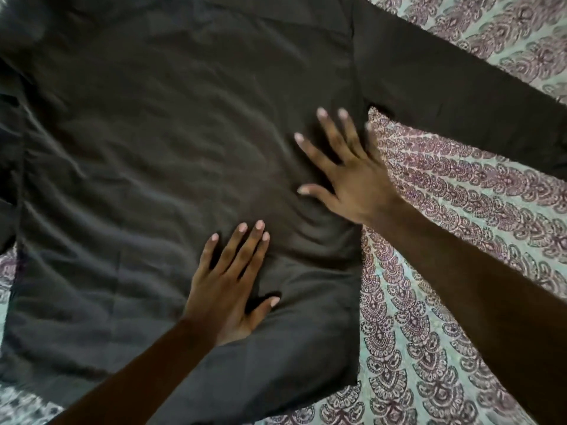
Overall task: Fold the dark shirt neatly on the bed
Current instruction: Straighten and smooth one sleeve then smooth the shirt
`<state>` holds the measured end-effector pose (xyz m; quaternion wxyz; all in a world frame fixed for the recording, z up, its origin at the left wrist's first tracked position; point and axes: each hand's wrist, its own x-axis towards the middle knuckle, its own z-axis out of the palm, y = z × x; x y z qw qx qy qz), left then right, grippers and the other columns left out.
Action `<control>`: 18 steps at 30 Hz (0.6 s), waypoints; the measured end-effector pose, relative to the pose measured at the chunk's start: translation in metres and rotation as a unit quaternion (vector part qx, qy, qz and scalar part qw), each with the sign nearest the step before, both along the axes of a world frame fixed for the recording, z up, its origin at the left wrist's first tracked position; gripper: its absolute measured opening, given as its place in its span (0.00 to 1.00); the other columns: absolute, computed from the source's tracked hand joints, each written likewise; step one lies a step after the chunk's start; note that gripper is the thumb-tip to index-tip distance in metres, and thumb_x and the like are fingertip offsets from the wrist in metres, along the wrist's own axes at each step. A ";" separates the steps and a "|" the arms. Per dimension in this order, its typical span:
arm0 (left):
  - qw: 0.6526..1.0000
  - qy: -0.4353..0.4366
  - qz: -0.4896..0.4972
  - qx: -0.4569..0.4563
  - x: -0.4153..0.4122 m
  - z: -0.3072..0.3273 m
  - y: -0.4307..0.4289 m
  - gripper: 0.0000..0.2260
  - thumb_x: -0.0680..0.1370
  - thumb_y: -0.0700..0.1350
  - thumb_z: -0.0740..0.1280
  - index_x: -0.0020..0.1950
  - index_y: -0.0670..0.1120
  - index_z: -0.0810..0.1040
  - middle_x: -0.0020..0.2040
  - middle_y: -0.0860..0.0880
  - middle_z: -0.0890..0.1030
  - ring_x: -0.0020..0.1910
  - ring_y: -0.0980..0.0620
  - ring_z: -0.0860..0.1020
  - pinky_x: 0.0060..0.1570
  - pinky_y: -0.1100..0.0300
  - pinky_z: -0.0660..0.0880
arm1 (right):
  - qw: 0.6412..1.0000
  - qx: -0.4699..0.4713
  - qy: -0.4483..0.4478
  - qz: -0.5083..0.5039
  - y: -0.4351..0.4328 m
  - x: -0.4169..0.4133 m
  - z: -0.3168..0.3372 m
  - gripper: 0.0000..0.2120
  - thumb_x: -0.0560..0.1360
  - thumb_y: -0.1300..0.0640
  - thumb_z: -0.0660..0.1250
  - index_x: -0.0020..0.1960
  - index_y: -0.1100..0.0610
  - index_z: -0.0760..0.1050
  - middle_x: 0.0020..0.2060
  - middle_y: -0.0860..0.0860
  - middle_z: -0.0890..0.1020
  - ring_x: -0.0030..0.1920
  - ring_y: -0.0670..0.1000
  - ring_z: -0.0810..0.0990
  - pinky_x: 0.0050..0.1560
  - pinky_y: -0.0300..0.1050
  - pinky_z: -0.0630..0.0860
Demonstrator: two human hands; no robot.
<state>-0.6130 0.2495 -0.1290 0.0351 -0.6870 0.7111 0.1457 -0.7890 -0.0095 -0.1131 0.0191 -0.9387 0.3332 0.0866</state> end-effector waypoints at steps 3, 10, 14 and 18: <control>1.000 0.000 0.001 -0.002 0.000 0.001 0.002 0.45 0.77 0.70 0.60 0.84 0.43 0.55 0.85 0.44 0.54 0.84 0.43 0.56 0.79 0.36 0.56 | 1.000 -0.001 0.009 0.016 0.005 0.026 -0.014 0.38 0.79 0.24 0.48 0.83 0.41 0.51 0.84 0.53 0.49 0.84 0.60 0.45 0.80 0.68 0.46; 1.000 0.003 -0.010 -0.011 0.000 0.000 0.033 0.44 0.77 0.69 0.61 0.84 0.43 0.56 0.85 0.44 0.54 0.84 0.43 0.55 0.78 0.35 0.57 | 0.999 0.051 0.008 0.000 0.132 -0.058 -0.007 0.39 0.79 0.26 0.51 0.84 0.43 0.49 0.84 0.53 0.48 0.84 0.61 0.46 0.80 0.65 0.54; 1.000 0.008 -0.024 -0.007 -0.009 0.002 0.053 0.42 0.77 0.69 0.60 0.84 0.46 0.57 0.85 0.46 0.54 0.84 0.43 0.54 0.79 0.35 0.55 | 0.995 0.058 0.017 -0.080 0.158 -0.071 0.001 0.40 0.80 0.28 0.49 0.85 0.48 0.48 0.84 0.55 0.48 0.84 0.60 0.46 0.81 0.66 0.53; 0.998 0.005 -0.066 -0.018 -0.023 0.004 0.079 0.42 0.78 0.69 0.60 0.84 0.47 0.57 0.85 0.47 0.54 0.84 0.43 0.55 0.78 0.36 0.57 | 0.982 0.044 -0.074 -0.169 0.162 -0.025 0.001 0.36 0.83 0.33 0.50 0.84 0.52 0.51 0.84 0.56 0.48 0.84 0.60 0.44 0.82 0.64 0.48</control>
